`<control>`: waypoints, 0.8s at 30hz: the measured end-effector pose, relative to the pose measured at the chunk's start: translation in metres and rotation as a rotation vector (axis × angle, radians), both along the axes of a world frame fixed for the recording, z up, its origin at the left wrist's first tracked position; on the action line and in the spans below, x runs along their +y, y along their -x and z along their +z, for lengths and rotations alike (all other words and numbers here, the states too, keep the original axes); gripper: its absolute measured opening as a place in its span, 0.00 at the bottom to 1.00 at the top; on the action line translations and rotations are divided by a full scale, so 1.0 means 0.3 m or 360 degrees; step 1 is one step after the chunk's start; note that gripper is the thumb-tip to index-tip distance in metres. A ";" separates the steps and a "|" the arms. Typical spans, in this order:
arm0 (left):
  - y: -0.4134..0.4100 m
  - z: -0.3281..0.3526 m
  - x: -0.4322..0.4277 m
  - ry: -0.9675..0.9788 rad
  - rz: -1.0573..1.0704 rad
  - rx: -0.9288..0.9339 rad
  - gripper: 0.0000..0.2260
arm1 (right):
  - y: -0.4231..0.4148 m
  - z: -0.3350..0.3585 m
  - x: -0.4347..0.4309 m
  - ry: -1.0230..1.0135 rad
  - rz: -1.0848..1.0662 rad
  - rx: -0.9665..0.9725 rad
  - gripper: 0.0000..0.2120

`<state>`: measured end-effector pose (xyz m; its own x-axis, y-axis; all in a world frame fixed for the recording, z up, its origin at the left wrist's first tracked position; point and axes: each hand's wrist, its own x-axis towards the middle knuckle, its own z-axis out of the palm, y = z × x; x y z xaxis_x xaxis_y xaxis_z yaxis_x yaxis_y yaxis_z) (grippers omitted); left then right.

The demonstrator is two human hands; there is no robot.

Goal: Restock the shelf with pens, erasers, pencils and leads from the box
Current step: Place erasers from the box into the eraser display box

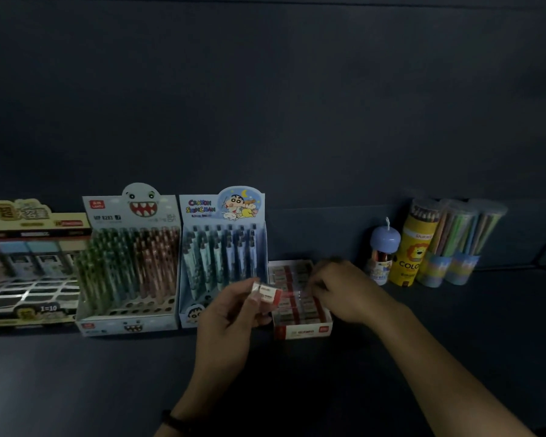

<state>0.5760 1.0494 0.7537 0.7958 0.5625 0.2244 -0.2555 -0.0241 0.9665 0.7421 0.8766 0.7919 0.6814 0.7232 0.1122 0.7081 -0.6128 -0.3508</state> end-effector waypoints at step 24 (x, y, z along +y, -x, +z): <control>0.016 -0.024 0.016 -0.1302 0.0107 0.0052 0.07 | 0.123 -0.040 0.046 -0.0616 -0.0021 -0.0050 0.02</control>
<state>0.5714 1.0541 0.7466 0.7795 0.2775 0.5617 -0.2006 -0.7388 0.6434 0.7050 0.8903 0.7799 0.6824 0.6145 0.3960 0.7150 -0.4486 -0.5362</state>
